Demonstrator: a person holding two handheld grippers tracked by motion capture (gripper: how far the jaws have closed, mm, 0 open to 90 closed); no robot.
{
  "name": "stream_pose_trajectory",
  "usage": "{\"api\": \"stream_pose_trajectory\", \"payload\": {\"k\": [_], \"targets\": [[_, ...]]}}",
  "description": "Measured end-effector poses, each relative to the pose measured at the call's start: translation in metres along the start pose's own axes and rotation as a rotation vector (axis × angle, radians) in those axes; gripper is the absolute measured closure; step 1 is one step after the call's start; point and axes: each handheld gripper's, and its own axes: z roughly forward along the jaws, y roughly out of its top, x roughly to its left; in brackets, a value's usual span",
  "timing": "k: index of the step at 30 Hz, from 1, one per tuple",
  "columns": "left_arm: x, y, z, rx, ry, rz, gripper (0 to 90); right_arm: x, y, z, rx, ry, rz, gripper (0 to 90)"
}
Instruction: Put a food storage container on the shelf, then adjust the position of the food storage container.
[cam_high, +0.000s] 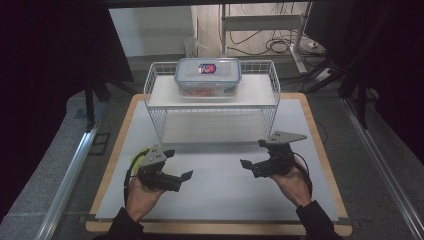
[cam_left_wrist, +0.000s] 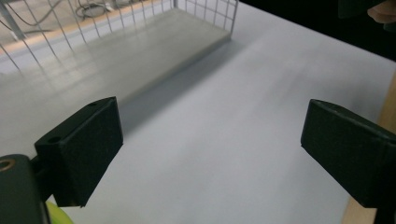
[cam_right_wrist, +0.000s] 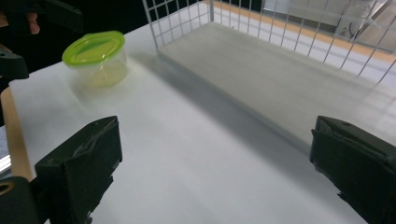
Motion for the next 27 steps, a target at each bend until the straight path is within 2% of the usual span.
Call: {"api": "stream_pose_trajectory", "payload": {"k": [4,8,13,16,18,20,23,27], "targets": [[-0.008,-0.016,0.002,0.011,0.024,0.027,3.9,0.005,-0.016,-0.002,0.008,-0.012,-0.008,0.0],[-0.015,-0.032,0.004,0.016,0.033,0.046,3.0,0.01,-0.034,-0.005,0.01,-0.02,0.004,0.0],[-0.022,-0.049,0.012,0.068,0.056,0.062,2.6,0.017,-0.053,-0.007,0.027,-0.045,-0.017,0.0],[-0.025,-0.054,0.018,0.107,0.075,0.089,2.6,0.021,-0.065,-0.006,0.028,-0.064,-0.039,0.0],[-0.026,-0.054,0.021,0.116,0.082,0.102,2.6,0.022,-0.07,-0.003,0.053,-0.075,-0.053,0.0],[-0.026,-0.052,0.02,0.11,0.074,0.087,2.6,0.021,-0.073,-0.001,0.068,-0.079,-0.061,0.0],[-0.023,-0.05,0.017,0.101,0.081,0.065,2.7,0.02,-0.073,0.0,0.063,-0.078,-0.054,0.0],[-0.015,-0.049,0.012,0.104,0.088,0.018,2.4,0.018,-0.074,0.0,0.067,-0.073,-0.04,0.0]]}}
